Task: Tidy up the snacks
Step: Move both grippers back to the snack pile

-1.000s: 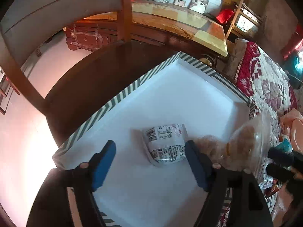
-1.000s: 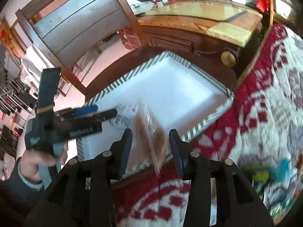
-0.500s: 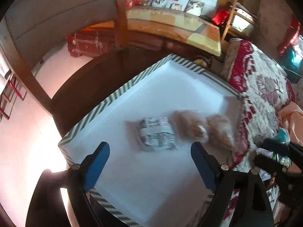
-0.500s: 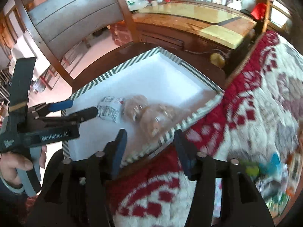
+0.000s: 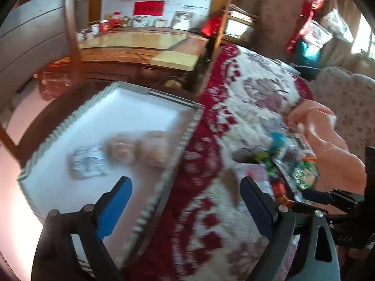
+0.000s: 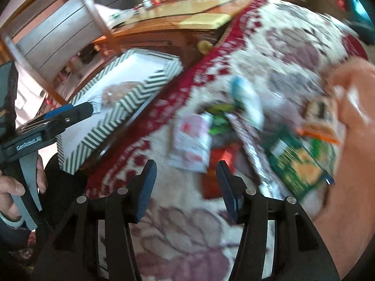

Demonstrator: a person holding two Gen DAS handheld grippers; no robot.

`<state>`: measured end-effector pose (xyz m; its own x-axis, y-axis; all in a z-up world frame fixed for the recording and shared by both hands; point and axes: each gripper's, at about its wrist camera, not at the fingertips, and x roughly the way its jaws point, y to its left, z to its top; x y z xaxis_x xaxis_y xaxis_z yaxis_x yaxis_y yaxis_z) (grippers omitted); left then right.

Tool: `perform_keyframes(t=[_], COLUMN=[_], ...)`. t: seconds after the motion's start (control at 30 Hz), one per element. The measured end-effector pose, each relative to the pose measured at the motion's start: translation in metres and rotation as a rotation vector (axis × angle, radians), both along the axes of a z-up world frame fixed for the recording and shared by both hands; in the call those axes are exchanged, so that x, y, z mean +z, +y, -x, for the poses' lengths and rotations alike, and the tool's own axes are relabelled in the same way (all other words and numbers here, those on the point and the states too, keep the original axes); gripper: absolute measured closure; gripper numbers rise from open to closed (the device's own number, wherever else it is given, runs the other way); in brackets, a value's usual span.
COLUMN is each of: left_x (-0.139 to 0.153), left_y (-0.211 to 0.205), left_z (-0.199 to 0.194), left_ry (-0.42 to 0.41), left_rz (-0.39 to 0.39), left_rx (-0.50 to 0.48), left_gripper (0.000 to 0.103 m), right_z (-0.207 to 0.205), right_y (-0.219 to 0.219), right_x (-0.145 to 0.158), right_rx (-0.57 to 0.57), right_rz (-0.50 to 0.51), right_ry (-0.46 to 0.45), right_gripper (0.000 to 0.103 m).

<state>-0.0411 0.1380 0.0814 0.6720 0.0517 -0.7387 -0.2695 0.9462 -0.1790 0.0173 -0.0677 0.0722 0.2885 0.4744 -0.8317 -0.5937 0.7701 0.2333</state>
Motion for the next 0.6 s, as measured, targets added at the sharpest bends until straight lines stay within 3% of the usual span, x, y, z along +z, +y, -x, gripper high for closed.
perform_keyframes(t=[0.2, 0.6], left_x=[-0.01, -0.037], left_y=[-0.037, -0.068], left_z=[-0.016, -0.057], left_ry=[0.056, 0.166], left_rz=[-0.051, 0.078], left_rx=[-0.073, -0.102], left_gripper=[0.001, 0.001], right_z=[-0.003, -0.004], right_y=[-0.034, -0.044], right_x=[-0.008, -0.018], right_rx=[-0.061, -0.063], right_rz=[-0.009, -0.018], right_ry=[0.014, 0.025], right_gripper=[0.05, 0.05])
